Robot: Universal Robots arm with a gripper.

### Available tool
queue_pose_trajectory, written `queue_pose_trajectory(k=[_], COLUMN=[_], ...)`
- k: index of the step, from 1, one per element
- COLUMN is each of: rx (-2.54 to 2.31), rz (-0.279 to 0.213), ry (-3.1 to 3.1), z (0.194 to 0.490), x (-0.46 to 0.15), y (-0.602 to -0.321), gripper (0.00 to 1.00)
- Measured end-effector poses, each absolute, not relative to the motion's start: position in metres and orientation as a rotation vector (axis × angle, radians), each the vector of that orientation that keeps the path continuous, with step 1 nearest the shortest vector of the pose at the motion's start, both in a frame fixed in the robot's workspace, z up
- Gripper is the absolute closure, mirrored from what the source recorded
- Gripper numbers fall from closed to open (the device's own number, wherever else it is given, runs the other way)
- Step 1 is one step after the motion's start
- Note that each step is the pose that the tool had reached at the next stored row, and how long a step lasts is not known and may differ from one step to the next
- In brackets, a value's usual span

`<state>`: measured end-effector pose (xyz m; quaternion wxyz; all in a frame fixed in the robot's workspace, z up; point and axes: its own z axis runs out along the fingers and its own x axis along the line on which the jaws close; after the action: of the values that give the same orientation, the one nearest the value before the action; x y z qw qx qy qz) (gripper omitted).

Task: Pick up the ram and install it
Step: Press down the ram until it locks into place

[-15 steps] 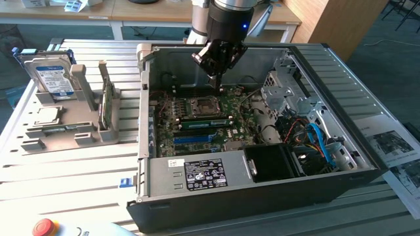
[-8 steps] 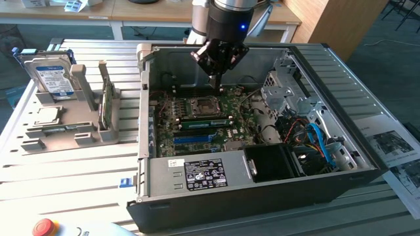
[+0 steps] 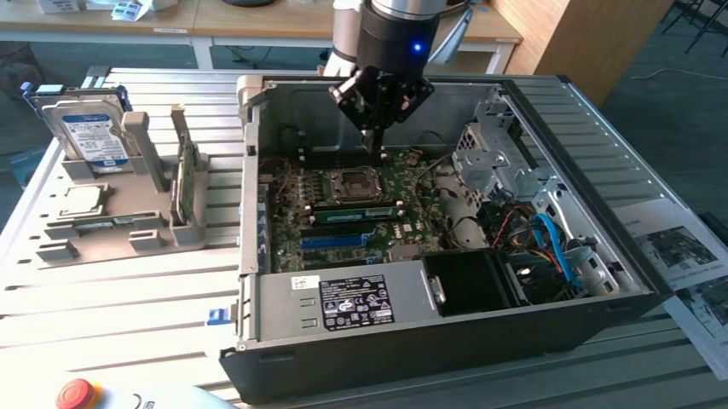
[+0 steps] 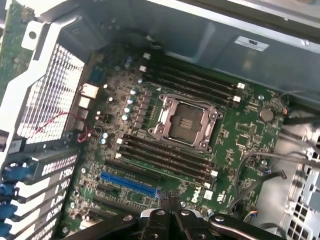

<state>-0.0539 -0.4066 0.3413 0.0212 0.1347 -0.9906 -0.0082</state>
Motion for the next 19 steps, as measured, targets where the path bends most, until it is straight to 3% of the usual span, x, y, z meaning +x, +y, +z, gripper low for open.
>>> queue_pose_trajectory(k=[19], rx=[0.035], rz=[-0.033], ry=[-3.102], z=[0.3401], x=[-0.0538], y=[-0.4066], gripper=[0.89])
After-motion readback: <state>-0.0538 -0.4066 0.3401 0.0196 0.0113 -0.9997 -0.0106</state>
